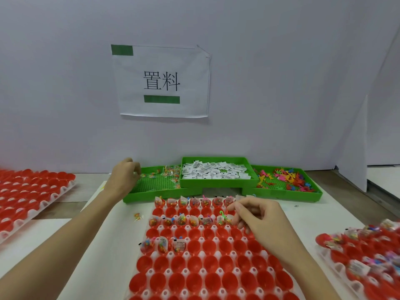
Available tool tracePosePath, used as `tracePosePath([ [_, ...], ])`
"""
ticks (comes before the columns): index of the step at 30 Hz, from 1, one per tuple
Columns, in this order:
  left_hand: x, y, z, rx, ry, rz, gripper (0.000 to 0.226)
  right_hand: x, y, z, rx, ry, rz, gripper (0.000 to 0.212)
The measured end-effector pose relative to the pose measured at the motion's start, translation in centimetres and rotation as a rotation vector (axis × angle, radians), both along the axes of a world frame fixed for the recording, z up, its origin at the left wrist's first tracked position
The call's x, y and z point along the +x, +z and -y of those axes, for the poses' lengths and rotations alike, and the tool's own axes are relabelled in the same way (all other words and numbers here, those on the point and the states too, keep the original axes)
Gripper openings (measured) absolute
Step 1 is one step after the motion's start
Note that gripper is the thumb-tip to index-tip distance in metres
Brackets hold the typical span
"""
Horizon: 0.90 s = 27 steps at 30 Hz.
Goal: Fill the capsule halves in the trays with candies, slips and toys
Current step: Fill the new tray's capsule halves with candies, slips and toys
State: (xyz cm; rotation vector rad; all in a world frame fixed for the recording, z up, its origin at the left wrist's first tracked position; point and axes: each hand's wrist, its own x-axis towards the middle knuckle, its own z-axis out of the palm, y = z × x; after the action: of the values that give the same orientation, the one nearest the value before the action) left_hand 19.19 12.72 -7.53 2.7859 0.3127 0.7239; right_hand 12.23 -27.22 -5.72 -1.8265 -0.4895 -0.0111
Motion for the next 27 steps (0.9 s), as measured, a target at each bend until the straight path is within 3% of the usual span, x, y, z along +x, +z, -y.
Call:
tracePosePath([
  [4,-2.3,1.0,0.7,-0.121,0.006,0.097,0.009,-0.3,0.1,0.0,-0.011,0.001,-0.012,0.025],
  [10,-9.5,0.7,7.2,-0.586,-0.200,0.299,0.007,-0.3,0.5,0.2,-0.018,-0.021,-0.027,0.025],
  [15,-16.0,-1.7,12.5,-0.704,-0.340,0.398,0.011,-0.3,0.4,0.4,-0.019,-0.045,-0.034,0.024],
  [19,-17.6,-3.1,14.3,-0.692,-0.314,0.489,0.007,-0.4,0.5,0.3,-0.008,-0.035,-0.032,0.025],
  [22,-17.5,-3.8,14.0,-0.830,-0.225,0.526,0.009,-0.1,0.7,-0.3,-0.030,-0.058,0.018,0.025],
  [27,-17.2,-4.0,13.5,-0.962,-0.271,0.480,0.012,3.1,2.2,-1.8,-0.301,-0.186,0.254,0.019],
])
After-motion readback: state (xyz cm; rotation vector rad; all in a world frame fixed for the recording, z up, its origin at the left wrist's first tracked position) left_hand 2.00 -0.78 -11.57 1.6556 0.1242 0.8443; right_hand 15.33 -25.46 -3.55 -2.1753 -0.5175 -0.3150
